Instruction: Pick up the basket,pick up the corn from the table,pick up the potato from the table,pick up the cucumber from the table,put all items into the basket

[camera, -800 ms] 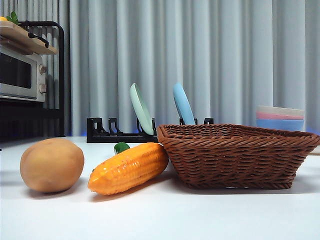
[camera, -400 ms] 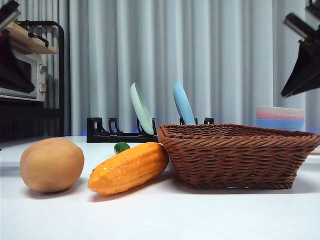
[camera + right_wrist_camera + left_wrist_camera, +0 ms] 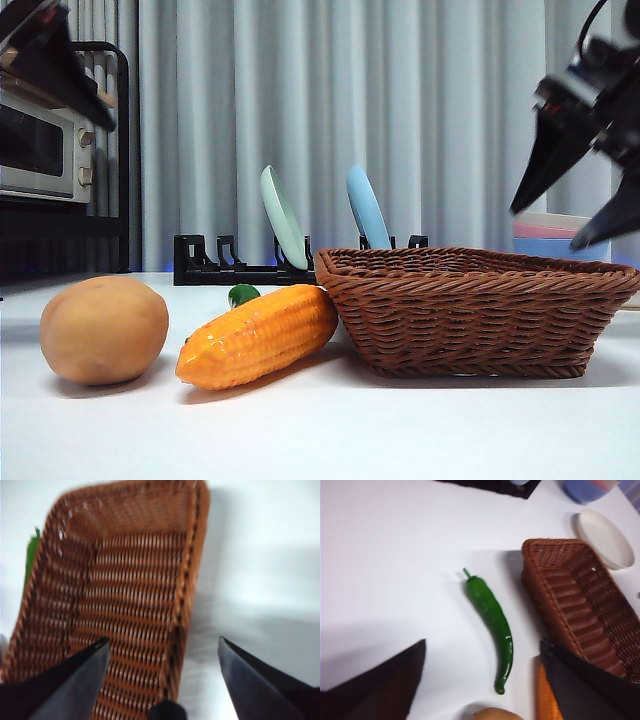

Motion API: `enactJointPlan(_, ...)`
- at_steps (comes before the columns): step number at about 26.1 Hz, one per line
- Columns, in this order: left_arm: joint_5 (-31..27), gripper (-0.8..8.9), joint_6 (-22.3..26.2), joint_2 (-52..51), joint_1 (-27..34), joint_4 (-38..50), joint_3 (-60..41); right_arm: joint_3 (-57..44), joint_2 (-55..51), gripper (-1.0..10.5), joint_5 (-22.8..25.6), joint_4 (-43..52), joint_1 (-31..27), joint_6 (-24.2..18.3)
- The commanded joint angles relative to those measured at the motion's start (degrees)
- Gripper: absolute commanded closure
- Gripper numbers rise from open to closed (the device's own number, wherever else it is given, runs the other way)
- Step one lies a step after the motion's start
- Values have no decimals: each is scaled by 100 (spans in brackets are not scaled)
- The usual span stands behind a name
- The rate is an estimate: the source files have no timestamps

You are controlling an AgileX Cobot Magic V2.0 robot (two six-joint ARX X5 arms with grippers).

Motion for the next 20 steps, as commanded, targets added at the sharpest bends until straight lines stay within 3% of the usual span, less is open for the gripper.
enactJointPlan(1, 2, 428, 59, 17, -96, 4, 74, -4, 343, 572, 20, 52, 146, -76)
enactJointPlan(4, -11, 428, 59, 17, -168, -35, 133, -4, 704, 579, 138, 173, 286, -72)
enactJointPlan(5, -11, 428, 59, 17, -195, -76, 166, -4, 848, 652, 240, 219, 345, -72)
enactJointPlan(7, -11, 428, 57, 17, -243, -79, 175, -4, 977, 919, 293, 315, 385, -70)
enactJointPlan(8, -24, 427, 2, 17, -269, -87, 175, -4, 975, 954, 291, 376, 385, -46)
enactJointPlan(10, -140, 418, -48, 20, -330, -63, 177, 15, 835, 956, 291, 402, 380, 201)
enactJointPlan(11, -205, 361, -46, 20, -367, -26, 179, 22, 717, 956, 295, 400, 358, 264)
enactJointPlan(16, -354, 359, -144, 393, -669, -37, 385, 186, -142, 956, 291, 363, 177, 557)
enactJointPlan(20, -570, 359, -240, 1298, -1056, -101, 758, 614, -743, 956, 293, 85, 103, 643)
